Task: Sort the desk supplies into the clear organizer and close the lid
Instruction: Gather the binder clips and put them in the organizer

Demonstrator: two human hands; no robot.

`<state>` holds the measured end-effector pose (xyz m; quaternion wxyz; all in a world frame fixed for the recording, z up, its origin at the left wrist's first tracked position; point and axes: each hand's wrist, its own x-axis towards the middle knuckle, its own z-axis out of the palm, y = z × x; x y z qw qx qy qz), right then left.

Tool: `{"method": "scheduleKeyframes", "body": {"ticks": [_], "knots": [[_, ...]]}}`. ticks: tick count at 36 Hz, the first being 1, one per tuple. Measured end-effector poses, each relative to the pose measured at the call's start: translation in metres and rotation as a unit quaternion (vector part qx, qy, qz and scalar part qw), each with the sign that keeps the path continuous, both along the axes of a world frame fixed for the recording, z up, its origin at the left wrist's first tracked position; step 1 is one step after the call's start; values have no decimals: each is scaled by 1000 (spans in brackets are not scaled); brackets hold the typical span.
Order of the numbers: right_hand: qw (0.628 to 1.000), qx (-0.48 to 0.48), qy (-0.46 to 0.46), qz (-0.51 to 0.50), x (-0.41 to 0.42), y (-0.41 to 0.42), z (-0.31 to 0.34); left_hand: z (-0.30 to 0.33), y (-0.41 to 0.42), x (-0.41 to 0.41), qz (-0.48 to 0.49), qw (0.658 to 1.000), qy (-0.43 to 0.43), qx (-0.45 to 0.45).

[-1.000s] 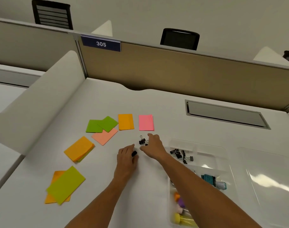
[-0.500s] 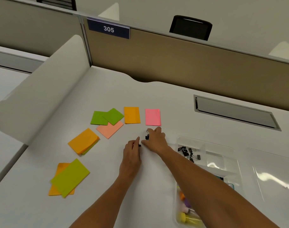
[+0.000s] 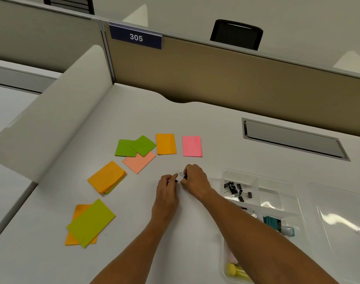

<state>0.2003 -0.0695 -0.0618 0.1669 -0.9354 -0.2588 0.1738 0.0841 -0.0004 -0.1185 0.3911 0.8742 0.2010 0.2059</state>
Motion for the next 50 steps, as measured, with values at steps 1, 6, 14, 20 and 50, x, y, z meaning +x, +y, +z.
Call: {"method": "scheduleKeyframes", "body": {"ticks": [1,6,14,20,50], "knots": [[1000,-1,1,1,-2,-2,0,1,0,0,-2,1000,-3,2],[1000,9,5,-5,-10,-12,-2,7,1,0,-8,1000,-12,-6],[954,167,181,-172,-27,-28,3,11,4,0,24,997,-44,-61],[779,353,411,-316,-44,-39,22,14,7,-1,14,995,-33,-94],[425,645,446,-451,-28,-154,73,122,-112,62,-16,916,-12,-401]]}}
